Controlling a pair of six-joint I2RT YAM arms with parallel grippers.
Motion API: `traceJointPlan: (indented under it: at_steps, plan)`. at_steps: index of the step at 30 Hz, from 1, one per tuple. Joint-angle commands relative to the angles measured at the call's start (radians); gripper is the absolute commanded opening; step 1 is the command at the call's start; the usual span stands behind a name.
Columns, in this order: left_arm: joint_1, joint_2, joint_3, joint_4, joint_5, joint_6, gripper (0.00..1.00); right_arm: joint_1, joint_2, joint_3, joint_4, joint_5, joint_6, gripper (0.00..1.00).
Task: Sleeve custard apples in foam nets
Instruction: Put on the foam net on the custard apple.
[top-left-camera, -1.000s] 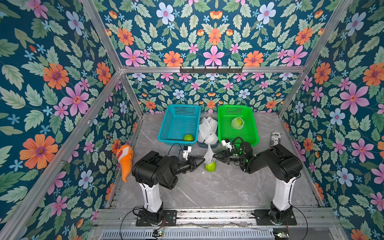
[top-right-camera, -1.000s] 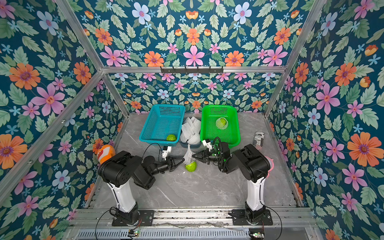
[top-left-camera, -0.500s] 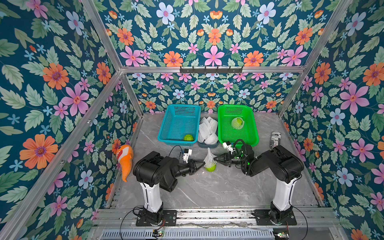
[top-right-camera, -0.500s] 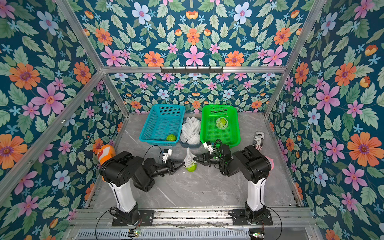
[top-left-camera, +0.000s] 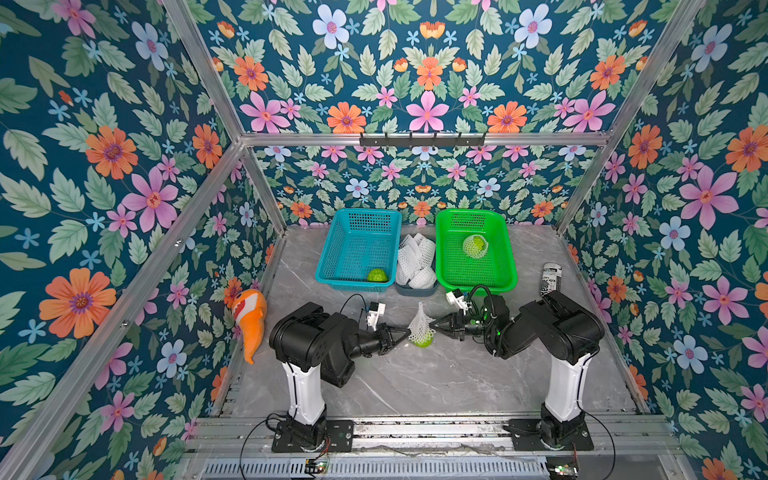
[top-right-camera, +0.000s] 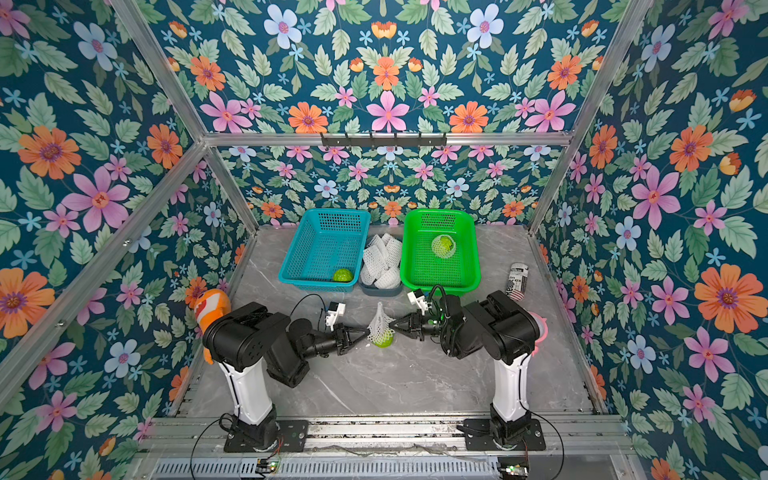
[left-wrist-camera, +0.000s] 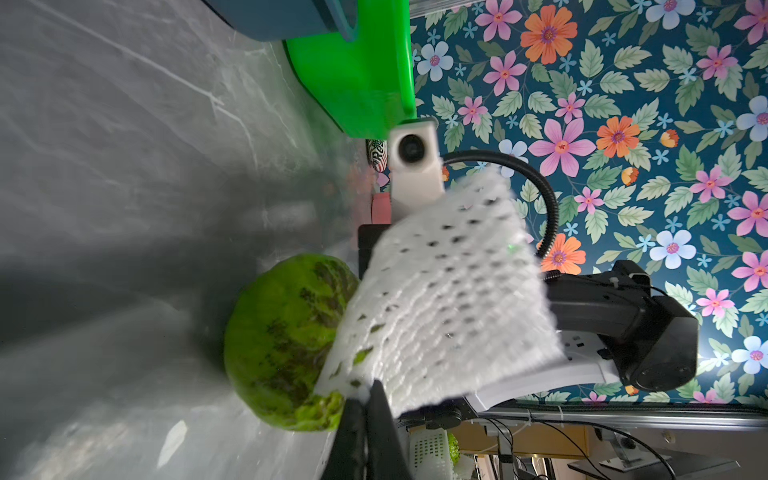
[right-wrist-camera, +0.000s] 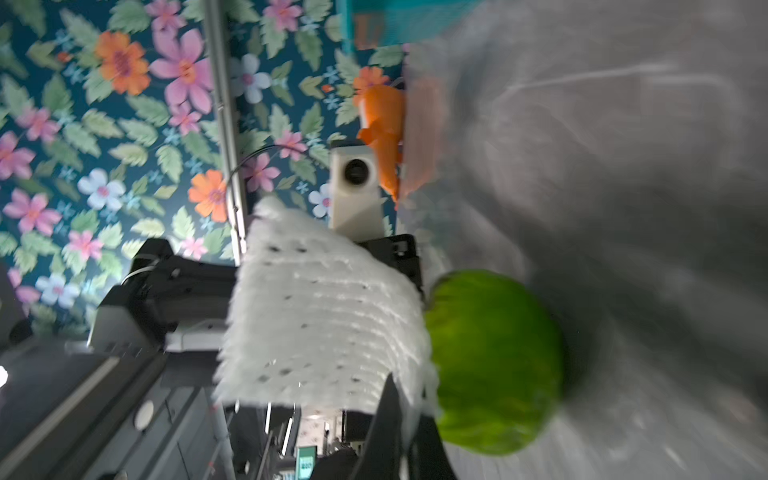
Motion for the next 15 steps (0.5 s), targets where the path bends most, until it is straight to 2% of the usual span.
traceJointPlan:
  at_steps: [1,10,15]
  plan:
    - [-0.005,0.005,-0.003,0.098,0.012,0.023,0.0,0.003,0.01,-0.012,0.004,-0.009,0.037,0.0]
    - [-0.015,0.013,-0.008,0.097,0.017,0.031,0.0,0.003,0.035,-0.03,0.071,0.005,0.047,0.0]
    - [-0.015,0.01,-0.03,0.098,0.021,0.043,0.0,0.015,0.021,-0.029,0.029,0.014,0.009,0.0]
